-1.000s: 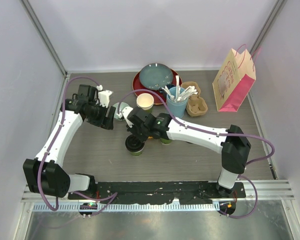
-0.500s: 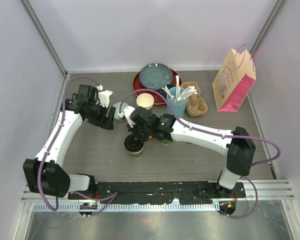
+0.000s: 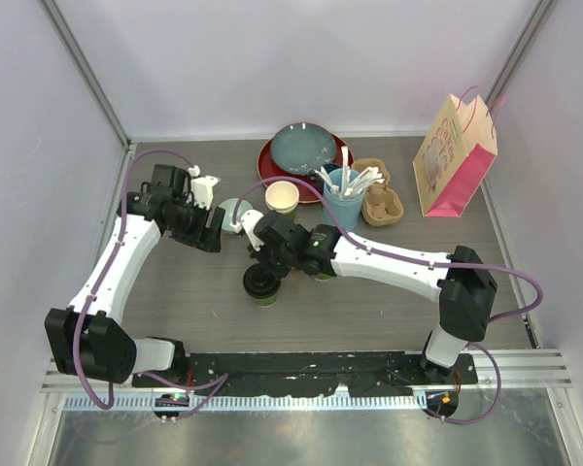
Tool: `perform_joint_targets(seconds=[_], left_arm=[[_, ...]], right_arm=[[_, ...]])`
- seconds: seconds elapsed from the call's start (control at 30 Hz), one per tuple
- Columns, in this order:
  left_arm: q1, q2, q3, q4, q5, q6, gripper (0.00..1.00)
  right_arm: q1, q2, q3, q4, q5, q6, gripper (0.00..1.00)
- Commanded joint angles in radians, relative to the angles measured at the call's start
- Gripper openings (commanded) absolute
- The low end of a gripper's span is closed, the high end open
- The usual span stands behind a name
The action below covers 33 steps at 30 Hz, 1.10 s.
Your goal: Pack the takeout coffee
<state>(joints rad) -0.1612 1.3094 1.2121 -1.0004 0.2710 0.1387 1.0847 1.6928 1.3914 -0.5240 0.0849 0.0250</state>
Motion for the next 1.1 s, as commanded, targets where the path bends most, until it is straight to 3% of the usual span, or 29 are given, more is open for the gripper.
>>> perform_joint_targets(seconds=[0.0,1.07], left_arm=[[0.006,-0.016,0.014,-0.004,0.017,0.01,0.71],[0.006,0.007,0.014,-0.009,0.03,0.016,0.71]], right_arm=[[0.004,-0.016,-0.017,0.062,0.0,0.009,0.01],[0.044,0.011,0.037,0.039,0.067,-0.004,0.01]])
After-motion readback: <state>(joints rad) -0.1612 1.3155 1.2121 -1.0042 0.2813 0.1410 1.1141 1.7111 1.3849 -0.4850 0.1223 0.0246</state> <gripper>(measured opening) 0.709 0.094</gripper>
